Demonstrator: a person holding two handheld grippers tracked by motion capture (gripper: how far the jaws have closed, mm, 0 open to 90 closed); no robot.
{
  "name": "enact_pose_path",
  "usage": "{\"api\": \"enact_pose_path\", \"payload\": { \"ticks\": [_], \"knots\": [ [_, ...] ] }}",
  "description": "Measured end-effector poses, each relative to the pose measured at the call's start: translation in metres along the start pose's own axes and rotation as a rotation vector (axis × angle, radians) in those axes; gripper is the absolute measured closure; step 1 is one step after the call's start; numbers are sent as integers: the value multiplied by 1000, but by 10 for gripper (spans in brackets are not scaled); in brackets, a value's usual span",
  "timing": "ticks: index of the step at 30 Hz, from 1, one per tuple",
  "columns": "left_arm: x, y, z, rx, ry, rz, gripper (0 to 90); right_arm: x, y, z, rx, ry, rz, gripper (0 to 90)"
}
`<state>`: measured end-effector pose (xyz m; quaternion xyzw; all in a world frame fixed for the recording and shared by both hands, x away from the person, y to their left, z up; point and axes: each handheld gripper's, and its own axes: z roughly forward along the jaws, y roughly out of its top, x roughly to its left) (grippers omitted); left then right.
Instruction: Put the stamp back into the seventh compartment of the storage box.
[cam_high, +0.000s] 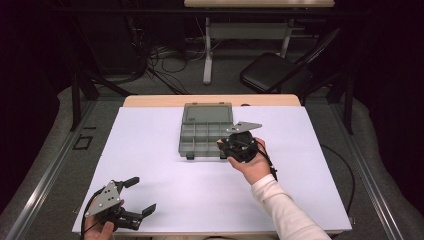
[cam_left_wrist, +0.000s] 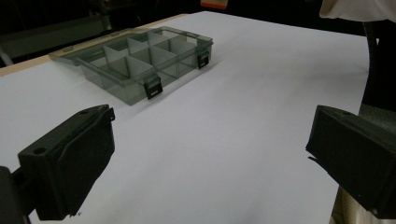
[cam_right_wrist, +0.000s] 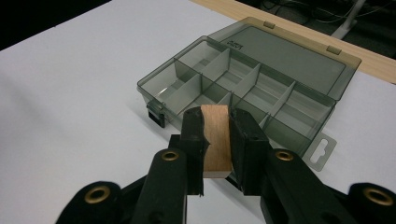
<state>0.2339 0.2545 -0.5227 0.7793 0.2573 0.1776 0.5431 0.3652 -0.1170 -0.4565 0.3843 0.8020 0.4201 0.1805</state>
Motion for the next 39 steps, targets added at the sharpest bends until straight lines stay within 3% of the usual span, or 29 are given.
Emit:
{"api": "enact_pose_path", "payload": {
  "ticks": [39],
  "knots": [
    [0, 0, 0, -4, -2, -3, 8, -16, 20, 36, 61, -60, 38, 763]
  ]
}}
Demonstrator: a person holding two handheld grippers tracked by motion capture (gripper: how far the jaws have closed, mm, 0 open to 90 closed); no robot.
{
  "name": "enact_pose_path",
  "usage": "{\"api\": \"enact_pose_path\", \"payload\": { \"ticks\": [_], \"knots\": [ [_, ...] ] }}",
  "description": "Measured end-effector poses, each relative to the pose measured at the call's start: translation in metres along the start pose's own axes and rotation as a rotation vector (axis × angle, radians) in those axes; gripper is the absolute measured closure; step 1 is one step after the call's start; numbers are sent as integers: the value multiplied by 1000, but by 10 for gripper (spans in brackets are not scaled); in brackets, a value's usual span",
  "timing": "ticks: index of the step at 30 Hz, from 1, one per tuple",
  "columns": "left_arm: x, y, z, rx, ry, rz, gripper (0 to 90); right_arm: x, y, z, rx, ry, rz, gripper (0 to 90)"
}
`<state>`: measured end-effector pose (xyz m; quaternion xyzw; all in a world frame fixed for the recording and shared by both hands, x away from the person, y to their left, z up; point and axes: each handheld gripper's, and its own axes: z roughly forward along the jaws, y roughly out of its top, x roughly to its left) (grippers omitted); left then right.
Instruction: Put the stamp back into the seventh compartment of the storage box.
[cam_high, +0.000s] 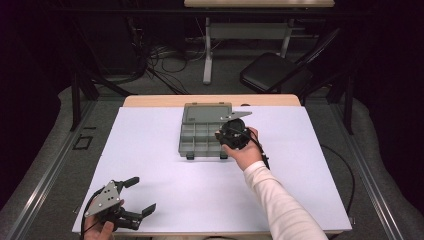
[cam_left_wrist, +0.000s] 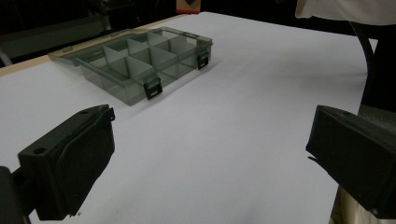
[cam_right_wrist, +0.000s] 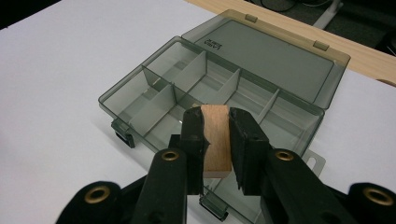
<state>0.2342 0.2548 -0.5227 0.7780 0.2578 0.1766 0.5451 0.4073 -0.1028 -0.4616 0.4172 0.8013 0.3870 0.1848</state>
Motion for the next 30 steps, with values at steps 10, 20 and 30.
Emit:
{"api": "enact_pose_path", "payload": {
  "ticks": [10, 20, 30],
  "knots": [
    [0, 0, 0, 2, -2, 0, 9, -2, -1, 13, 28, -9, 3, 763],
    [0, 0, 0, 1, -2, 1, 8, -3, -4, 24, 41, -11, 7, 763],
    [0, 0, 0, 1, -3, 1, 8, -1, -6, 34, 59, -10, 2, 763]
  ]
}}
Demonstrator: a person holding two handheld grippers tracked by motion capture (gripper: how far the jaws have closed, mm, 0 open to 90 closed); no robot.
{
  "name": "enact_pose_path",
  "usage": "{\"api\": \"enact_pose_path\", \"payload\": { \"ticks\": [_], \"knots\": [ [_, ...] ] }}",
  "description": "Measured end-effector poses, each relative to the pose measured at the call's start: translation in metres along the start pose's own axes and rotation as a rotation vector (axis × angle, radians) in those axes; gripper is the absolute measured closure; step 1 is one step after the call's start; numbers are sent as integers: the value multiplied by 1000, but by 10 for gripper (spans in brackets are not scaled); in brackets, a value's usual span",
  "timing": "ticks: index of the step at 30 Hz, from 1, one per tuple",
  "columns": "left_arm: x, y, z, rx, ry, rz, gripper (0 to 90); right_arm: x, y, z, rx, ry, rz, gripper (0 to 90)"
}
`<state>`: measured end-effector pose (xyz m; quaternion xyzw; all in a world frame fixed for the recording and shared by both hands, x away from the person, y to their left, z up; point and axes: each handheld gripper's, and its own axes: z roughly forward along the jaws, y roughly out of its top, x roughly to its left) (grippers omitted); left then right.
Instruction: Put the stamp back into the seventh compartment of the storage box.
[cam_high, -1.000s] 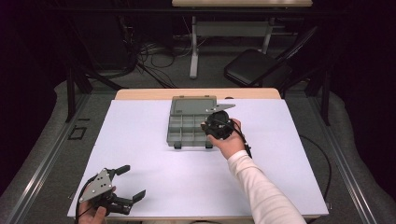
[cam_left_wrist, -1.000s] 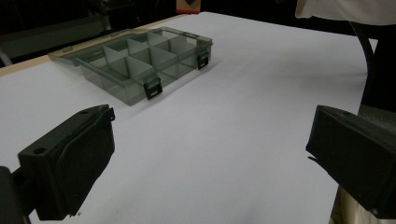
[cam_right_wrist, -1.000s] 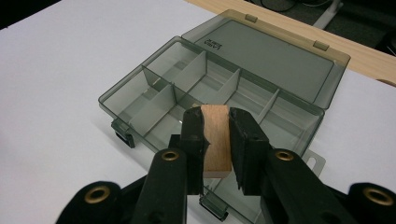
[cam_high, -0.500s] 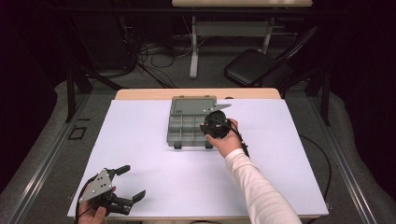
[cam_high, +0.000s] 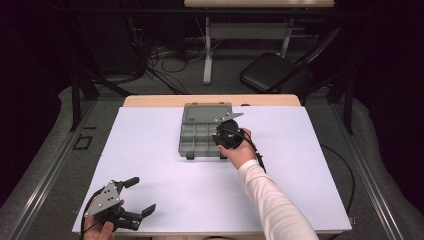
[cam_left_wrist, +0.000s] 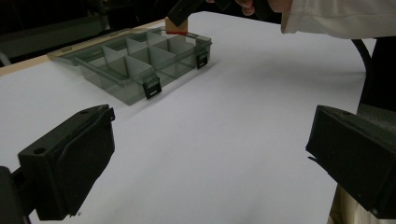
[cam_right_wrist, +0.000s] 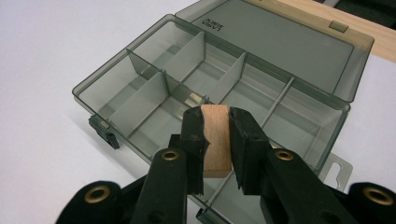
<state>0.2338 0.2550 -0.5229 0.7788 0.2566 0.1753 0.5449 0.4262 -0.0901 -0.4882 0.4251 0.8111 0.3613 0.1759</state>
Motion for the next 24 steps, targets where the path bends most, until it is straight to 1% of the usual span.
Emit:
{"api": "enact_pose_path", "payload": {
  "ticks": [3, 5, 13, 16, 23, 24],
  "knots": [
    [0, 0, 0, -2, 0, -2, 9, 1, -1, 4, -2, 0, -3, 763],
    [0, 0, 0, -3, 0, -2, 9, 2, -2, 7, 10, -1, -8, 763],
    [0, 0, 0, 0, 0, -2, 9, 3, -4, 15, 9, 3, -6, 763],
    [0, 0, 0, -1, 0, -3, 9, 4, -5, 18, 27, 2, -10, 763],
    [0, 0, -1, 6, 1, 0, 9, 4, -7, 25, 31, 7, -11, 763],
    [1, -1, -1, 6, -4, 1, 9, 4, -8, 27, 33, 6, -14, 763]
  ]
}}
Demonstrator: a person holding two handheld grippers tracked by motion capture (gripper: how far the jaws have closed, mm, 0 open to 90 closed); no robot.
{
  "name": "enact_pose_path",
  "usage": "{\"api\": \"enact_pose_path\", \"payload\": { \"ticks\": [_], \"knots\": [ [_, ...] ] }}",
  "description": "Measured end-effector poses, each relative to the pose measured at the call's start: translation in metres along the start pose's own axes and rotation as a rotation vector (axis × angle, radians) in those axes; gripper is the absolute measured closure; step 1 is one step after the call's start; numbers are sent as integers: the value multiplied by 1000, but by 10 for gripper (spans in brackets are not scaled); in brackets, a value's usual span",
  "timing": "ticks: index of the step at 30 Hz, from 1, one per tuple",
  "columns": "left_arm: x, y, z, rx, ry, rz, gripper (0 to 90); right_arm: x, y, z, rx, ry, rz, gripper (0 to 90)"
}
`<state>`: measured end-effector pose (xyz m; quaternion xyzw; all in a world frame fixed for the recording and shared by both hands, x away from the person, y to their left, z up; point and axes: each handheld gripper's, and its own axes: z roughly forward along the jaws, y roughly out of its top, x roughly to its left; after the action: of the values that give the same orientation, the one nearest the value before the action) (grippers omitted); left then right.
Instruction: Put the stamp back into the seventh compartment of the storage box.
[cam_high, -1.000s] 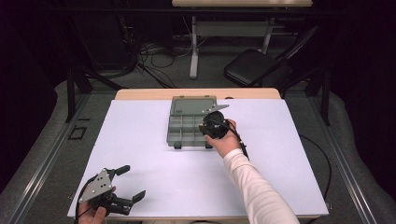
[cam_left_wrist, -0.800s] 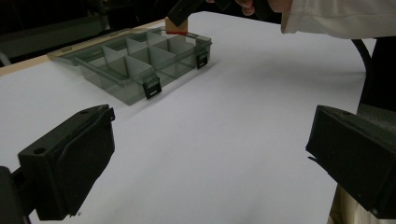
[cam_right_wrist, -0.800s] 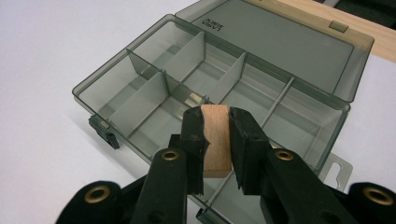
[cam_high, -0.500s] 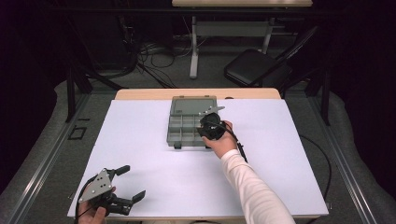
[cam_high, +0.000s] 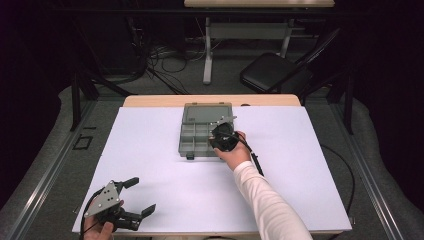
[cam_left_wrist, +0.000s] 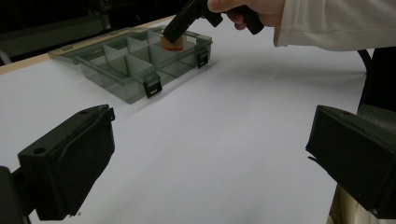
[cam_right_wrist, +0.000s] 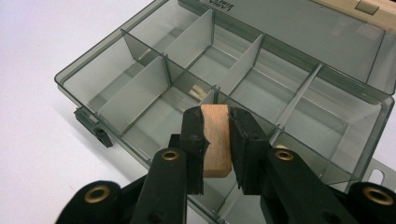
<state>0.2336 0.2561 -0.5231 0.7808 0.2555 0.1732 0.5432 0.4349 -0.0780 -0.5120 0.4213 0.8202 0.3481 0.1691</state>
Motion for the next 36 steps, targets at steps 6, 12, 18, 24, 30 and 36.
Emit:
{"api": "enact_pose_path", "payload": {
  "ticks": [6, 12, 18, 24, 30, 36],
  "knots": [
    [0, 0, 0, 0, 2, -1, 9, 0, -1, 3, 9, 3, 4, 763],
    [0, 0, 0, 1, 1, -1, 8, 0, -2, 6, 18, 1, 6, 763],
    [0, 0, 0, 0, 0, -1, 8, 0, -4, 9, 24, -1, 1, 763],
    [0, 0, 0, 1, 0, -1, 9, -1, -4, 9, 34, 2, 3, 763],
    [0, 0, 0, 1, 0, -1, 9, 0, -4, 10, 38, -1, 2, 763],
    [0, 0, 0, 1, 0, -1, 9, -1, -5, 11, 32, 4, 4, 762]
  ]
}}
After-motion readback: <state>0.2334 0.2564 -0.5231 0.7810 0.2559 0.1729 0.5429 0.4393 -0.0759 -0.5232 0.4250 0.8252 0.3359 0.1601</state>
